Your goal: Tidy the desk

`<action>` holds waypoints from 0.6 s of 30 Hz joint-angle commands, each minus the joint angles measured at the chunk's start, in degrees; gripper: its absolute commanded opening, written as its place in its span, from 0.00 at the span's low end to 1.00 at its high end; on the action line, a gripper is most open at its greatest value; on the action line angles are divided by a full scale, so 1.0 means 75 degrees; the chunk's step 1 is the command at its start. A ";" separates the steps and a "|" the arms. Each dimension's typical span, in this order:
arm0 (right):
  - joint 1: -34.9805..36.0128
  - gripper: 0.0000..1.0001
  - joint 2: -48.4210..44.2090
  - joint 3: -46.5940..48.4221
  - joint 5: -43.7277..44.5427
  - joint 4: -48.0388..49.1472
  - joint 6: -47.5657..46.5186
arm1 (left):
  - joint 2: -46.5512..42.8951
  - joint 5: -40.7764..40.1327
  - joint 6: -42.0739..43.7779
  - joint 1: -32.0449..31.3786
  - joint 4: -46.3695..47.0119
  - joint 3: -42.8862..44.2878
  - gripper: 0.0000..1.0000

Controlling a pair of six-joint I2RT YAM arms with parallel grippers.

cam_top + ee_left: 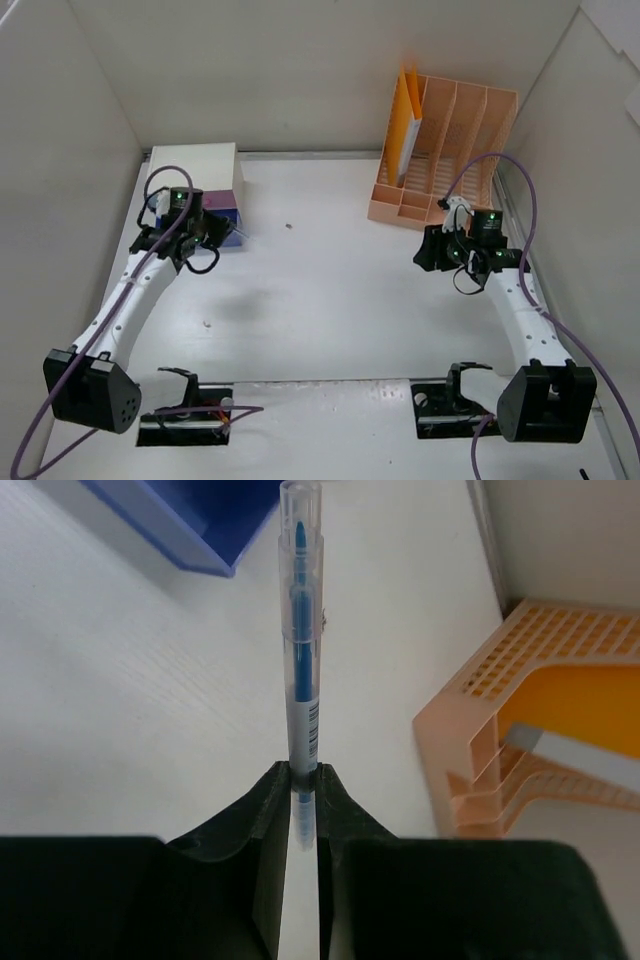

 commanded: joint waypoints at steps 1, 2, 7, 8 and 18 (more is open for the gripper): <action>-0.0017 0.43 0.0009 0.0152 -0.0028 0.0476 -0.0077 | -0.0154 -0.0079 -0.1813 0.0550 0.1443 -0.0330 0.00; -0.0017 0.43 0.0009 0.0152 -0.0028 0.0476 -0.0077 | -0.0095 -0.0416 -0.1978 0.0667 0.1537 -0.0296 0.00; -0.0005 0.43 -0.0061 0.0163 0.0054 0.0465 -0.0089 | 0.0945 -0.0221 -0.2798 0.1475 0.1995 0.0311 0.00; -0.0017 0.42 -0.0085 0.0163 0.0077 0.0465 -0.0100 | 0.1122 -0.0232 -0.2835 0.1546 0.1948 0.0488 0.00; 0.0007 0.43 -0.0156 0.0199 0.0300 0.0465 -0.0089 | 0.2530 -0.0443 -0.3116 0.2063 0.0485 0.1814 0.00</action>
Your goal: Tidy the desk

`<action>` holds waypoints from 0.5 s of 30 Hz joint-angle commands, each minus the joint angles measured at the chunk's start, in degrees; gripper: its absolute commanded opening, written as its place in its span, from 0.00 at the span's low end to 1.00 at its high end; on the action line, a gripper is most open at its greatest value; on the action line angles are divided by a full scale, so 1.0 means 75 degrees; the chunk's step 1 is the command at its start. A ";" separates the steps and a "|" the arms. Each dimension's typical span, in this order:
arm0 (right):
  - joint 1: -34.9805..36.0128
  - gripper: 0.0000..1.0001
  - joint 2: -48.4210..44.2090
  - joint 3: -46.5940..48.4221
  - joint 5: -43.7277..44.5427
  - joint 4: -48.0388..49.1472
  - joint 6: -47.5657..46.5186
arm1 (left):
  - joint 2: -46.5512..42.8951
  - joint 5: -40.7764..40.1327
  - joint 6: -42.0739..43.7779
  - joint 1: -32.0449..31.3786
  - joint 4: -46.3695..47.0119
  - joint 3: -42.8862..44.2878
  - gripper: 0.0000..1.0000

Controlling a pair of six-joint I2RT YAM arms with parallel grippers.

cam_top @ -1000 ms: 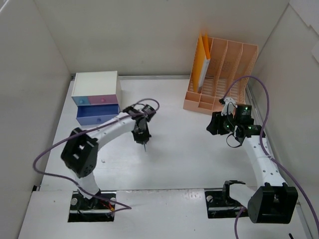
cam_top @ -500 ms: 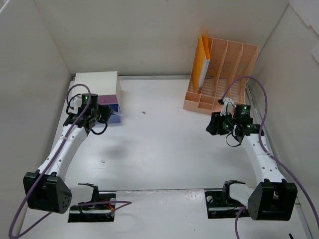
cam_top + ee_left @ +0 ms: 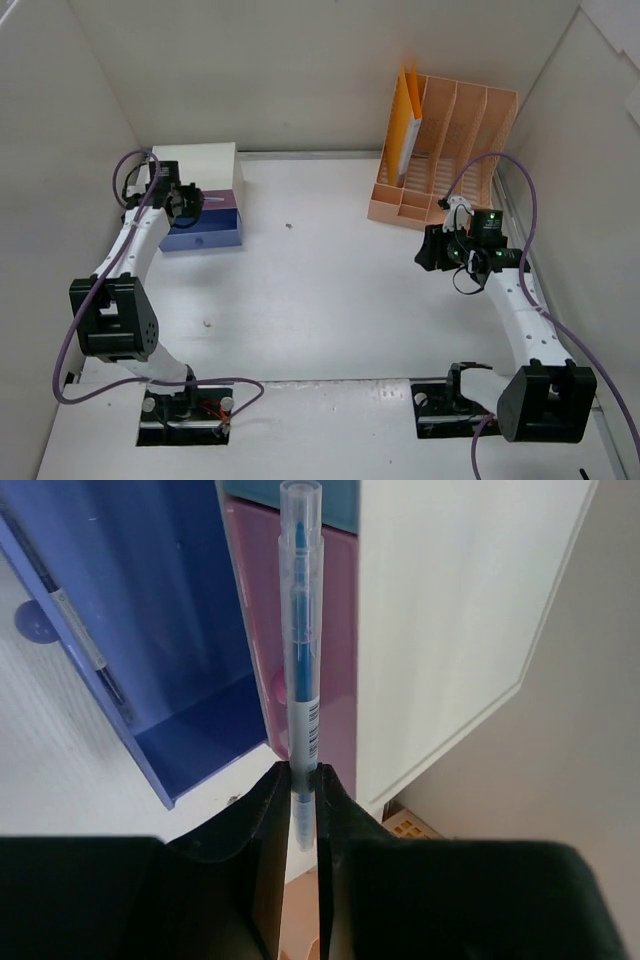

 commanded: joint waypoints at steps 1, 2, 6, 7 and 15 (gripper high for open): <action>-0.0014 0.43 -0.0173 0.0222 0.0140 0.0462 -0.0036 | -0.0125 -0.0265 -0.0321 0.0035 -0.0455 0.0421 0.00; -0.0014 0.43 -0.0150 0.0234 0.0151 0.0462 -0.0036 | -0.0113 -0.0266 -0.0322 0.0035 -0.0514 0.0421 0.00; -0.0003 0.42 -0.0010 0.0292 0.0175 0.0462 -0.0025 | -0.0148 -0.0289 -0.0322 0.0035 -0.0631 0.0269 0.00; -0.0014 0.42 0.0026 0.0316 0.0175 0.0450 -0.0013 | -0.0148 -0.0289 -0.0322 0.0035 -0.0701 0.0269 0.00; -0.0002 0.42 0.0120 0.0386 0.0210 0.0450 -0.0024 | 0.0191 -0.0149 -0.0439 0.0175 -0.0432 0.0022 0.11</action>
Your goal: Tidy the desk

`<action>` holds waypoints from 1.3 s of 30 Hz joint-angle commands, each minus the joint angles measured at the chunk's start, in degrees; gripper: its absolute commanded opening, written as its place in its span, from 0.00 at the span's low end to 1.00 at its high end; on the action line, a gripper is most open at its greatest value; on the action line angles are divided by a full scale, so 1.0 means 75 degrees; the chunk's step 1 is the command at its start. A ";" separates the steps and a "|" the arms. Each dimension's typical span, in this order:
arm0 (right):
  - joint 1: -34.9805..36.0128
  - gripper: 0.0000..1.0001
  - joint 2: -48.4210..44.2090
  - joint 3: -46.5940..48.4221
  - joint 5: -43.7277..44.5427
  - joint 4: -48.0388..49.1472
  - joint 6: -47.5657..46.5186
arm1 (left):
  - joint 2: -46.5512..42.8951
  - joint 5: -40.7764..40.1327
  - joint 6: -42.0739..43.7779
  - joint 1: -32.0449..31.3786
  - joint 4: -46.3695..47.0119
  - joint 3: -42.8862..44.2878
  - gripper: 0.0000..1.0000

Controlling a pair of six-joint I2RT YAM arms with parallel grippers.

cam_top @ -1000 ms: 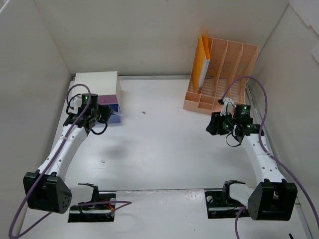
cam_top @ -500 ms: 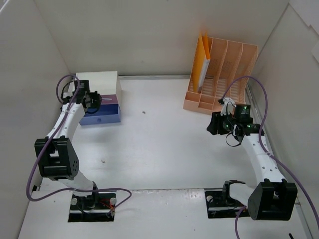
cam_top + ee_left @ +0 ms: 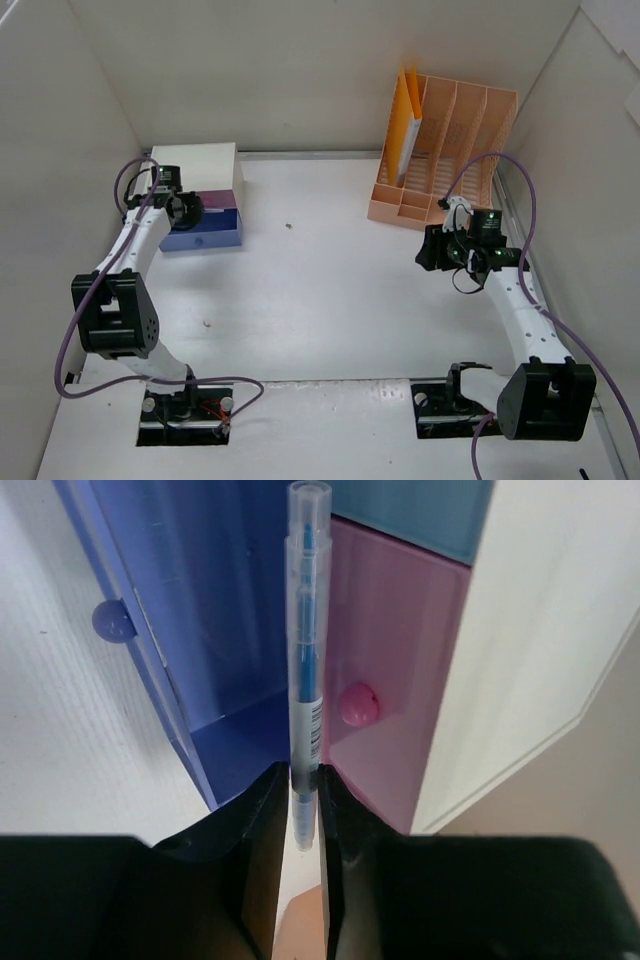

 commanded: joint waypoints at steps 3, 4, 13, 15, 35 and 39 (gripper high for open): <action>-0.0002 0.43 0.0003 0.0351 0.0137 0.0462 -0.0086 | 0.0251 0.0047 -0.0165 0.0114 0.0265 0.0186 0.29; -0.0002 0.43 0.0003 0.0351 0.0149 0.0450 -0.0086 | 0.0274 0.0047 -0.0165 0.0114 0.0276 0.0221 0.32; 0.0056 0.32 -0.0090 0.0328 -0.1344 0.0403 -0.1357 | 0.0159 0.0714 0.0664 0.0255 0.0954 0.0304 0.23; 0.0161 0.18 -0.0114 0.0351 -0.1911 0.0263 -0.2063 | -0.0064 0.1089 0.1238 0.0255 0.1189 0.0269 0.00; 0.4181 0.10 0.3144 0.3915 -0.1527 -0.0840 -0.4493 | -0.2377 0.2860 0.3937 0.1438 0.2924 -0.4750 0.00; 0.4205 0.12 0.2619 0.3212 -0.0896 -0.0687 -0.4550 | -0.1089 0.2930 0.3844 0.1438 0.3404 -0.3905 0.00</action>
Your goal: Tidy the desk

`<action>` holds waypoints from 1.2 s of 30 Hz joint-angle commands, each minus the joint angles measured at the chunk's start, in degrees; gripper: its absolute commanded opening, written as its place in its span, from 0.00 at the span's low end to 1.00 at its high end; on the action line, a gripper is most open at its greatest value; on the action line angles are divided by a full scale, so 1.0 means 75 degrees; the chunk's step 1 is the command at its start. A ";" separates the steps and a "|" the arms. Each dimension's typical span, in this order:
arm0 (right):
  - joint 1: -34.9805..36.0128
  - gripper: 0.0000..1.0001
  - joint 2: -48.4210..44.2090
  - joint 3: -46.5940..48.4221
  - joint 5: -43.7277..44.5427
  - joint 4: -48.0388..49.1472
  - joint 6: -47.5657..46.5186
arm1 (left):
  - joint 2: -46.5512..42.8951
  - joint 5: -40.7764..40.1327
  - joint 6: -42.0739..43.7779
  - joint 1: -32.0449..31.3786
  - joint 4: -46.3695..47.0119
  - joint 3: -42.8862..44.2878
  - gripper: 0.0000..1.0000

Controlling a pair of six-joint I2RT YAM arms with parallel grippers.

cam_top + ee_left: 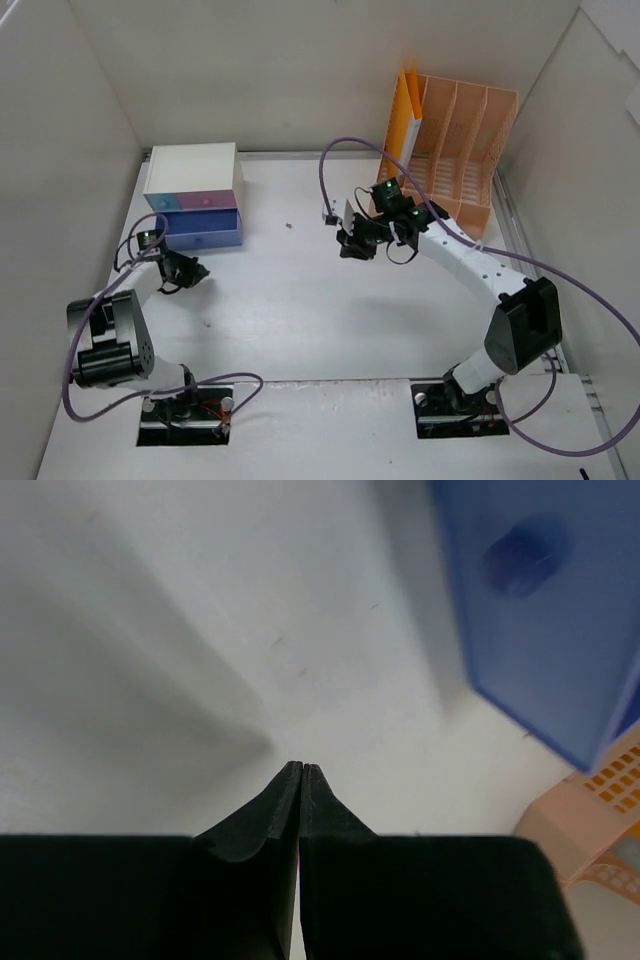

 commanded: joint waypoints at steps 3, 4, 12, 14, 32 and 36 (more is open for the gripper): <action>-0.0172 0.13 -0.1067 -0.0871 0.0695 0.0409 0.0150 | 0.1040 0.0261 -0.0316 0.0010 0.1426 0.1376 0.00; -0.0266 0.13 -0.1163 -0.1151 0.0696 0.0433 0.0173 | 0.1171 0.0249 -0.0432 0.0010 0.1497 0.1493 0.00; -0.0888 0.13 -0.1831 -0.1892 0.0555 0.0574 0.0478 | 0.2084 0.0541 -0.1300 0.0080 0.3194 0.1447 0.00; -0.0969 0.13 -0.1867 -0.1927 0.0543 0.0574 0.0501 | 0.2214 0.0612 -0.1417 0.0080 0.3395 0.1541 0.00; -0.1204 0.13 -0.1984 -0.2103 0.0496 0.0585 0.0584 | 0.3422 0.0800 -0.1710 -0.0130 0.3408 0.3451 0.00; -0.1263 0.13 -0.2019 -0.2138 0.0508 0.0586 0.0595 | 0.3317 0.0799 -0.1699 -0.0201 0.3560 0.3335 0.00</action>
